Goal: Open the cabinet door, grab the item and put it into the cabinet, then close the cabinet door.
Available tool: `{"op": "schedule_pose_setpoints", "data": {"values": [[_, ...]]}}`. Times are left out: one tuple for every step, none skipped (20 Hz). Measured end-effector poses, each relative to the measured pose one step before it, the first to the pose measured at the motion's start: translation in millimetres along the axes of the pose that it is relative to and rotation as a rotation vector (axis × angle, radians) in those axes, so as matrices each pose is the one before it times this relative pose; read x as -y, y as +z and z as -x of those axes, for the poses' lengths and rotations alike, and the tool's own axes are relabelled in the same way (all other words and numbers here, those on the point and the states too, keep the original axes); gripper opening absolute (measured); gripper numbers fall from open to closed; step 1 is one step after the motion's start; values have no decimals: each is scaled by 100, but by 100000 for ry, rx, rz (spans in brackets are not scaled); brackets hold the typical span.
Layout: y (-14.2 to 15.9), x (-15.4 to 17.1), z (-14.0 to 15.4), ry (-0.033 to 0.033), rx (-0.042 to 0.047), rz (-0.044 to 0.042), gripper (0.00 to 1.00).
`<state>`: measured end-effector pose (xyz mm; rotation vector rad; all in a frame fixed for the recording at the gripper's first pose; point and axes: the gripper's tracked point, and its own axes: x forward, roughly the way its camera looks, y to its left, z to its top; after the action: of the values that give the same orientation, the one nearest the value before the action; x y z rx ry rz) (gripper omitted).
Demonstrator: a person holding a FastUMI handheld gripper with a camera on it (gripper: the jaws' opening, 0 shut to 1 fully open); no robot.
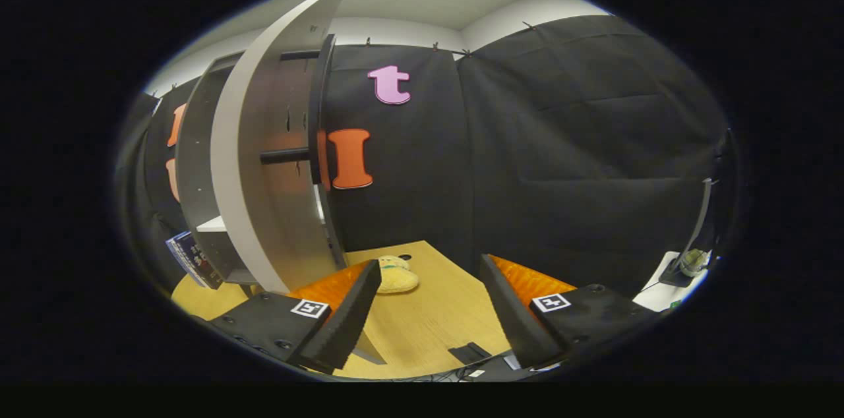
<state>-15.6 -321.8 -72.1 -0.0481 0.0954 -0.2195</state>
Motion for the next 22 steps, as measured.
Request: {"op": "schedule_pose_setpoints", "data": {"values": [[112, -56, 125, 369, 934, 295, 96], [-33, -66, 0, 331, 269, 252, 96], [-59, -207, 201, 225, -323, 590, 95], [-151, -409, 139, 932, -219, 549, 96], [-180, -556, 247, 1027, -373, 399, 96], [30, -610, 258, 916, 71, -392, 96], [-97, -702, 290, 755, 94, -342, 96], [-158, -676, 394, 695, 53, 16, 96], [-106, -962, 324, 654, 144, 207, 96], [-136, -1038, 273, 989, -91, 401, 96], [-175, -1249, 183, 1089, -119, 177, 96], [-149, -1242, 181, 847, 58, -39, 96], [-82, -1150, 64, 363, -61, 80, 96], [-71, -1130, 91, -150, 239, 20, 96], [-7, -1051, 152, -504, 290, -72, 96], [-306, -892, 281, -652, 74, -37, 96], [-132, -977, 216, -462, 153, -378, 96], [66, -983, 186, -181, 442, -421, 96], [49, -1007, -50, 530, 203, -235, 96], [-137, -1145, -89, 1101, -405, 177, 96], [-138, -1033, -95, 1033, -542, 210, 96], [-40, -936, -64, 831, -172, 164, 96]]}}
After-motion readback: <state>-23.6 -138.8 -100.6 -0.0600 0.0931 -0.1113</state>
